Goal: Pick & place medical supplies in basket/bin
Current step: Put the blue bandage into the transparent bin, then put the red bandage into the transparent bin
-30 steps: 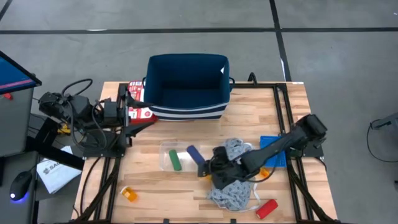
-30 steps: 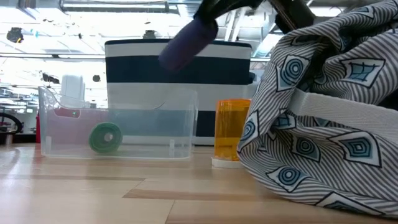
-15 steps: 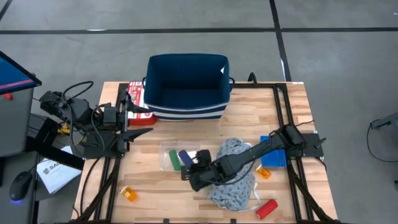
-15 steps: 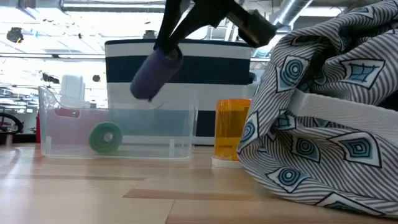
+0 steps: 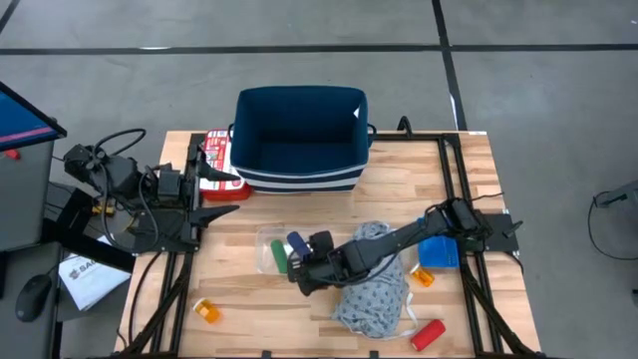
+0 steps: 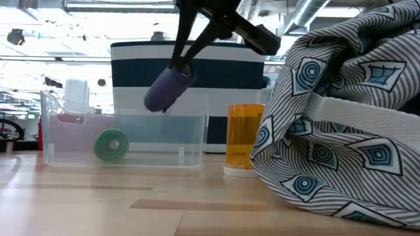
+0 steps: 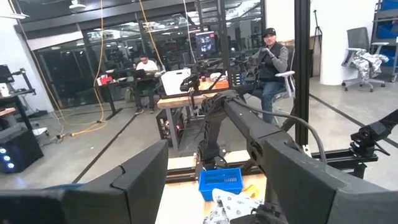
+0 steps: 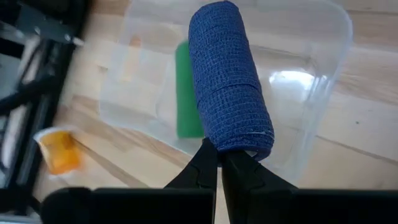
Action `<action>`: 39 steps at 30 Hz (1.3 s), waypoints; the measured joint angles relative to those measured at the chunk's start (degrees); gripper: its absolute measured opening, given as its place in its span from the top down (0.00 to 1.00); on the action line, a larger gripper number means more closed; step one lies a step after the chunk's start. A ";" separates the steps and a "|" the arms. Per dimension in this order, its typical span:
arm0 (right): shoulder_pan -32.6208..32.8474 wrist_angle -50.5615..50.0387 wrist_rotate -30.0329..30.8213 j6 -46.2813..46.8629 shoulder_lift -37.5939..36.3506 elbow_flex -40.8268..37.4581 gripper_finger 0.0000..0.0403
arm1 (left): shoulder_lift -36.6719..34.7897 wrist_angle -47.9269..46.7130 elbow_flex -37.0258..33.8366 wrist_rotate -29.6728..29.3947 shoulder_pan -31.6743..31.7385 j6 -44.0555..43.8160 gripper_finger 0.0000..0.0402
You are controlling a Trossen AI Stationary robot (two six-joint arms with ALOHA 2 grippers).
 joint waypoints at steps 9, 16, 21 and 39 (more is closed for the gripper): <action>-2.84 2.06 -1.57 -6.25 0.00 -0.02 0.94 | -0.25 -1.03 0.00 0.02 0.00 0.13 0.37; -3.27 2.41 -2.11 -9.06 0.00 -0.02 0.72 | -1.10 -1.40 0.02 0.02 -0.02 0.13 0.37; -3.79 5.30 -2.06 -10.83 0.00 -0.02 0.57 | -1.63 -2.52 0.02 0.00 -0.02 0.14 0.37; 3.52 -19.64 -7.66 -4.72 -10.94 -0.02 0.56 | -4.65 -11.15 0.04 0.34 -1.89 -3.36 0.37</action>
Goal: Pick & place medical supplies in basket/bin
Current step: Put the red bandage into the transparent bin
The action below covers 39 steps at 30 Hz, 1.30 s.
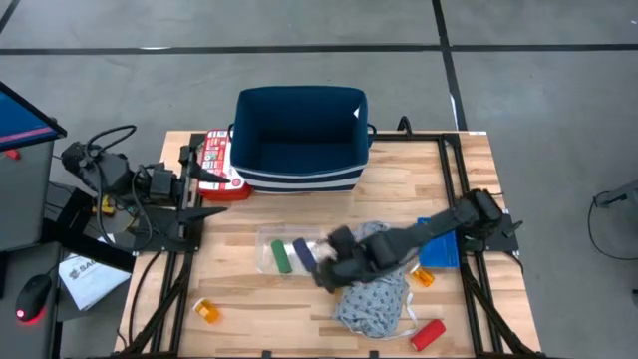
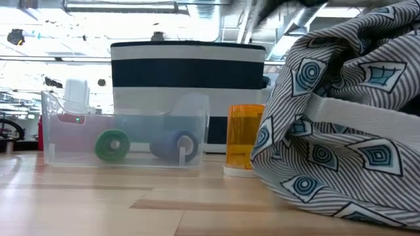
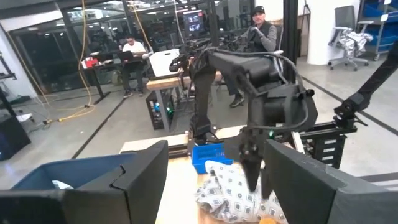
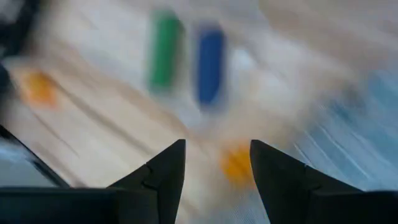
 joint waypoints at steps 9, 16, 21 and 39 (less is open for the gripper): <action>10.82 -17.45 -19.58 19.33 -0.75 -0.02 0.50 | 0.69 0.36 0.00 -0.03 -1.02 -0.12 0.37; 17.73 -20.75 -25.98 31.62 -0.86 -1.20 0.48 | 1.98 1.92 -0.02 -0.03 -1.02 -0.70 0.37; 20.16 -16.36 -29.34 36.21 -2.82 -6.68 0.48 | 2.86 4.16 -0.04 1.00 -0.98 -0.68 0.37; 26.52 -0.39 -30.96 -0.89 -8.73 -24.94 0.48 | 4.89 7.38 -0.04 1.43 -0.38 -0.56 0.37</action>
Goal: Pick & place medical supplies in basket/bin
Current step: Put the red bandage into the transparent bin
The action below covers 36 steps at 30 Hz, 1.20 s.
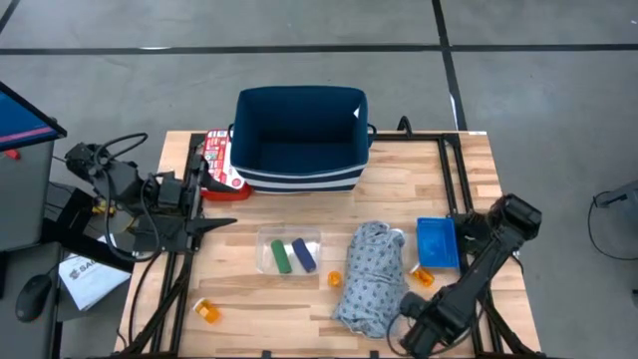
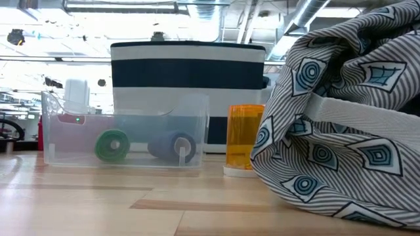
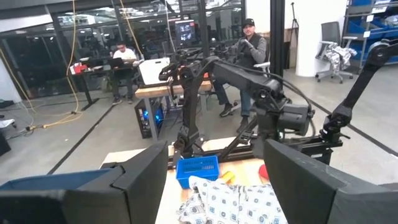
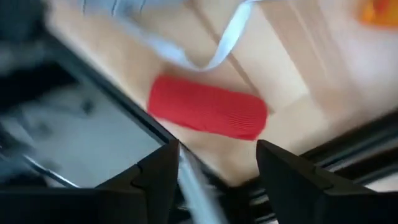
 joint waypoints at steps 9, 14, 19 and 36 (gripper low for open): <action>9.30 -3.75 11.64 -40.71 0.00 -0.11 0.54 | 1.92 1.25 0.00 -1.40 0.76 -1.92 0.37; 13.00 3.14 12.81 -41.49 0.00 -2.49 0.54 | 4.02 3.30 0.02 -4.23 1.40 -1.97 0.37; 13.26 12.10 12.75 -41.54 0.02 -4.71 0.54 | 5.98 6.22 0.00 -6.01 3.27 -1.97 0.37; 12.88 13.02 14.74 -31.70 0.07 -8.26 0.36 | 9.49 13.15 0.02 -4.94 8.28 -1.74 0.37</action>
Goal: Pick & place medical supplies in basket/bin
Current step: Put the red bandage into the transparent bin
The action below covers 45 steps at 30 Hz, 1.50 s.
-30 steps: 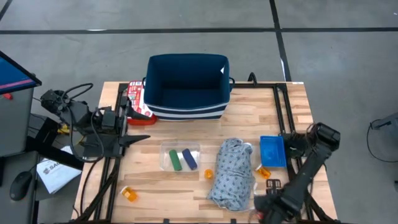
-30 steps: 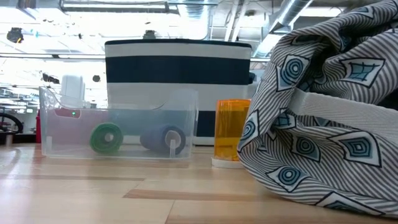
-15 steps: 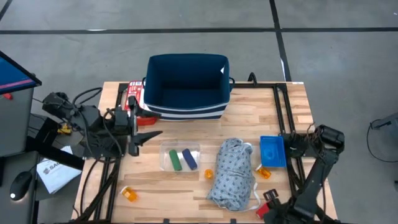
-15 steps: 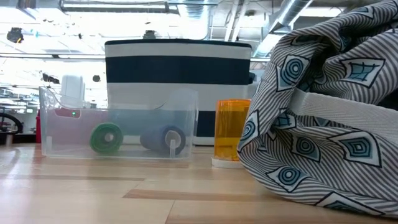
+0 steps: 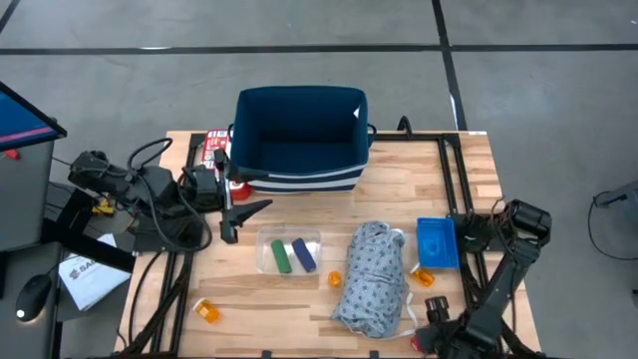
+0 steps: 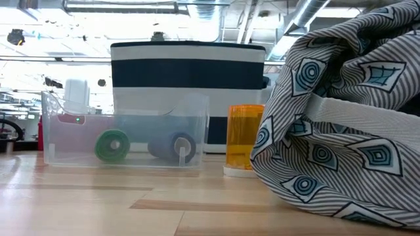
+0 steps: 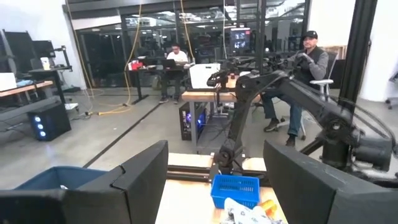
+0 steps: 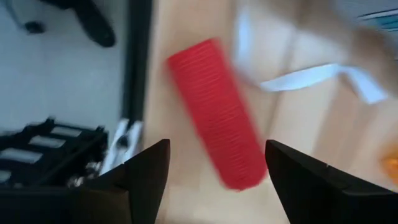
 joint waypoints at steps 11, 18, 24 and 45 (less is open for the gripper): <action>6.88 2.17 5.95 -5.21 -0.02 -4.30 0.35 | 0.51 0.24 0.00 -0.02 0.28 -0.17 0.37; 6.64 3.91 10.04 -5.25 -0.02 -7.80 0.35 | 0.72 2.76 0.00 -0.02 1.26 -0.39 0.37; 5.41 9.54 10.51 -5.41 -0.02 -10.85 0.35 | 0.70 2.99 0.00 -0.02 1.24 -0.39 0.37; 1.38 10.00 9.87 -8.42 -0.08 -11.07 0.65 | 0.70 2.97 0.00 -0.02 1.85 -0.65 0.37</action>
